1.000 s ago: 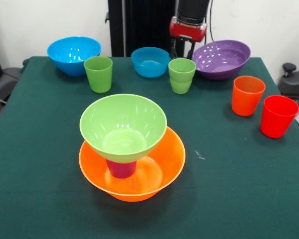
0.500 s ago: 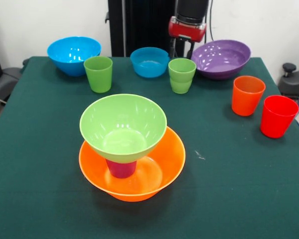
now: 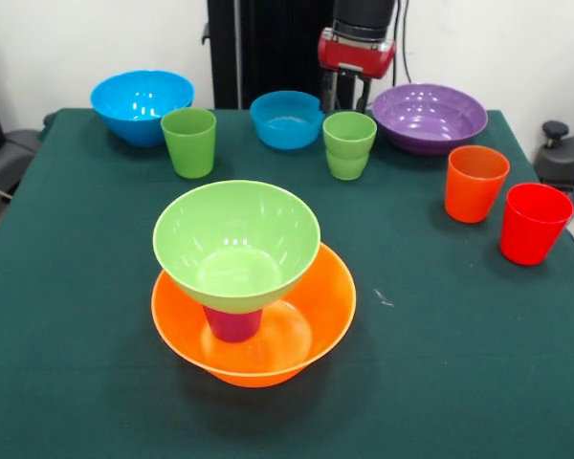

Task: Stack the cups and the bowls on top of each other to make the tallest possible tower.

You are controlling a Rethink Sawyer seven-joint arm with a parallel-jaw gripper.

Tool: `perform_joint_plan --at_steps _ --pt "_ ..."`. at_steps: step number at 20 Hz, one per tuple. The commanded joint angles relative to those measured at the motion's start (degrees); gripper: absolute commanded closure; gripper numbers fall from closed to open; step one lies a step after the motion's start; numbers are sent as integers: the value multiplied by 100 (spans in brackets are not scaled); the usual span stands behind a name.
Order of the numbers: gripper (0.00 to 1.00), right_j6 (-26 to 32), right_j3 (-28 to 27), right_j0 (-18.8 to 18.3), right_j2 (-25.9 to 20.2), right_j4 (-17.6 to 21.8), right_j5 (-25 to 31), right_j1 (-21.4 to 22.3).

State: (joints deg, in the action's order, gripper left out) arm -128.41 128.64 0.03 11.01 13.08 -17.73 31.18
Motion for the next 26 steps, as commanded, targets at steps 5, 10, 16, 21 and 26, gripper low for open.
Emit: perform_joint_plan --at_steps 5,10,16,21,26 --pt "0 -315 -407 -254 -922 201 707 510" --pt "0 -371 -358 -285 -967 224 609 499" --pt "0 -370 -363 -302 -936 259 498 421" --pt "0 -510 -276 -131 -876 141 321 339" --pt "0 -670 -289 8 -915 1 136 199"
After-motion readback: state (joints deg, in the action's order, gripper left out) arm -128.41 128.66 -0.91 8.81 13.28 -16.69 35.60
